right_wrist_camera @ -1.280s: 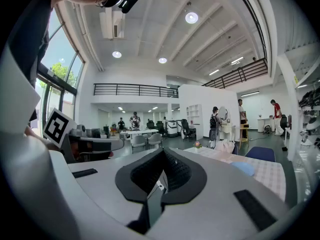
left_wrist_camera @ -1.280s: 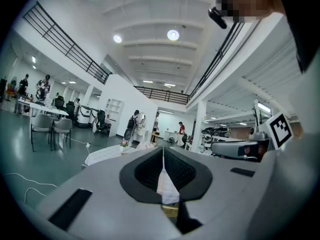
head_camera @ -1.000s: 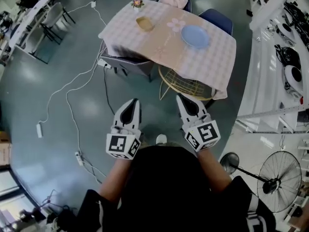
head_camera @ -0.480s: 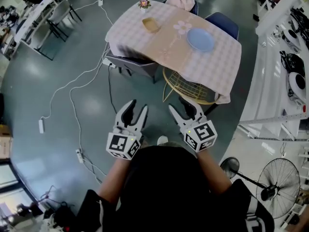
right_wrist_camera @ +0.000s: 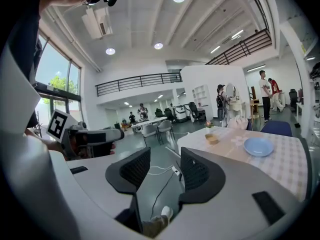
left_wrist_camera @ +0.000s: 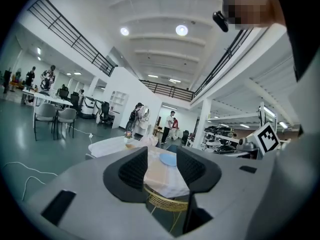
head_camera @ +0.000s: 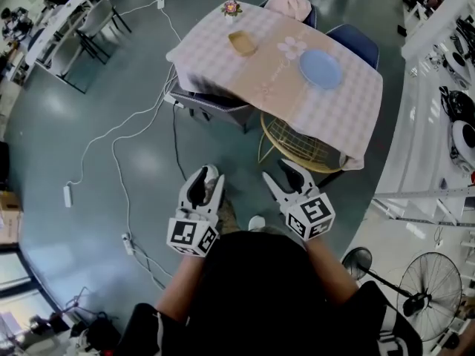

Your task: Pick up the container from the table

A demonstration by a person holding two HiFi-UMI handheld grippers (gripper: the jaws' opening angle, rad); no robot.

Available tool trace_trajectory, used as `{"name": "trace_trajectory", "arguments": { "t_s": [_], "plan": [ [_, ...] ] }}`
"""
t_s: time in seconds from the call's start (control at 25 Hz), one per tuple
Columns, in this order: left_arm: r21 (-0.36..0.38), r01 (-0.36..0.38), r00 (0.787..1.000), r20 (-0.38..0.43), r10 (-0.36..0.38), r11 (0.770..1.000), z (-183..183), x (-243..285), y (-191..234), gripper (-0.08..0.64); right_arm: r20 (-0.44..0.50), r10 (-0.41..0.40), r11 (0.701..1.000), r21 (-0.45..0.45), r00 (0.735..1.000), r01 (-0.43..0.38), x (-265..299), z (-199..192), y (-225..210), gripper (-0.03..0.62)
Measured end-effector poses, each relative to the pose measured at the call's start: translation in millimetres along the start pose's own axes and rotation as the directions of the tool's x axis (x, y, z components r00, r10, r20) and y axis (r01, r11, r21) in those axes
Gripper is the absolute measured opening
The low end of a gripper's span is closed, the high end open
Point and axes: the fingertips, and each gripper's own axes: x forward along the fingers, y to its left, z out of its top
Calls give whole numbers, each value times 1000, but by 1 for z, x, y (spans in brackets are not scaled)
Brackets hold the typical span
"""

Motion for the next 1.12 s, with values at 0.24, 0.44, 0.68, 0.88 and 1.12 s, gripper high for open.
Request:
{"name": "trace_trajectory", "arguments": {
  "t_s": [0.24,0.44,0.68,0.88,1.12],
  "plan": [
    [0,57,998,26,-57,998,32,60,49,164,-62,-21,1000,-21,998,20,71,21,-17,160],
    [-6,105,994,-5,-105,994,55,103,114,165,-81,-32,999,-15,996,31,160,65,-31,160],
    [-5,179,984,8,-179,984,101,147,178,165,-52,-99,994,-44,994,96,260,125,-51,160],
    [-5,204,979,25,-204,979,126,182,225,166,-110,-167,985,-68,980,160,317,133,-82,160],
    [-59,182,983,18,-182,981,130,221,260,166,-158,-242,970,-44,957,238,354,133,-146,160]
  ]
}}
